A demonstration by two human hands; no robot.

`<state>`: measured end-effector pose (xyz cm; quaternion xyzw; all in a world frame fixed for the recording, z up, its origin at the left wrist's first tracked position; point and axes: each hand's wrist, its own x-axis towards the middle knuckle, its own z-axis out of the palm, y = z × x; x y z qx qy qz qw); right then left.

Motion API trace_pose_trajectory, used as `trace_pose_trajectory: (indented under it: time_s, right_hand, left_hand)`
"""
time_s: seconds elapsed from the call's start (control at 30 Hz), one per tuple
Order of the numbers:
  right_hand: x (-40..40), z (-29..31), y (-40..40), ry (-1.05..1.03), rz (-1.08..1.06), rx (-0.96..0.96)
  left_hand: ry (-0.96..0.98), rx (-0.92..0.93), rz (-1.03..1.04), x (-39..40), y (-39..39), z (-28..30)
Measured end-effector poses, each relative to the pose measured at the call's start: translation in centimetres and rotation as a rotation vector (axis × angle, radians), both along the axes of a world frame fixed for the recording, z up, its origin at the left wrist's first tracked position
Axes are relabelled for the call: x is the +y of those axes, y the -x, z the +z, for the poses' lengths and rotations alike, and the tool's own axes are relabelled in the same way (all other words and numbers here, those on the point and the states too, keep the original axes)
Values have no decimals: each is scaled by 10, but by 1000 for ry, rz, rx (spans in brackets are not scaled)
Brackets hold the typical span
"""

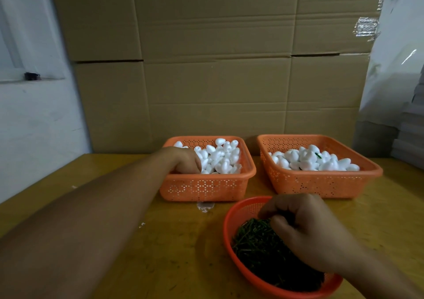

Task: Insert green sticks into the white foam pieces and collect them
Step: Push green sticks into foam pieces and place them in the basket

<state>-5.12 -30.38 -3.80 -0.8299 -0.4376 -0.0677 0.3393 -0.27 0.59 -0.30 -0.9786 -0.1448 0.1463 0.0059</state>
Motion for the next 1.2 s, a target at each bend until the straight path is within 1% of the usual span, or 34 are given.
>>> trace_pose_trajectory:
  time_s: [0.07, 0.17, 0.37, 0.53, 0.6, 0.73, 0.87, 0.93, 1.1, 1.2]
  right_hand:
    - [0, 0, 0, 18, -5, -8]
    - [0, 0, 1, 35, -10, -15]
    - [1, 2, 3, 63, -23, -15]
    - [1, 5, 4, 142, -4, -34]
    - [1, 5, 3, 175, 9, -42]
    - [0, 2, -2, 266, 18, -43]
    - [-1, 0, -5, 365, 17, -46]
    - [-1, 0, -6, 390, 3, -30]
    - [5, -9, -3, 479, -20, -30]
    - [9, -11, 2, 545, -18, 20]
  left_hand:
    - [-65, 42, -17, -4, -1, -2]
    - [-62, 59, -5, -7, -3, -5]
    - [-47, -16, 37, -3, -9, -14]
    - [-35, -47, 29, -2, -8, -10]
    - [38, -133, 46, -1, -7, -7]
    - [261, -369, 84, -1, -5, -6]
    - [358, -664, 52, -16, 6, 0]
    - [422, -774, 20, -26, 16, 2]
    - [596, -953, -79, -61, 50, -8]
    - [642, -971, -156, -79, 68, -19]
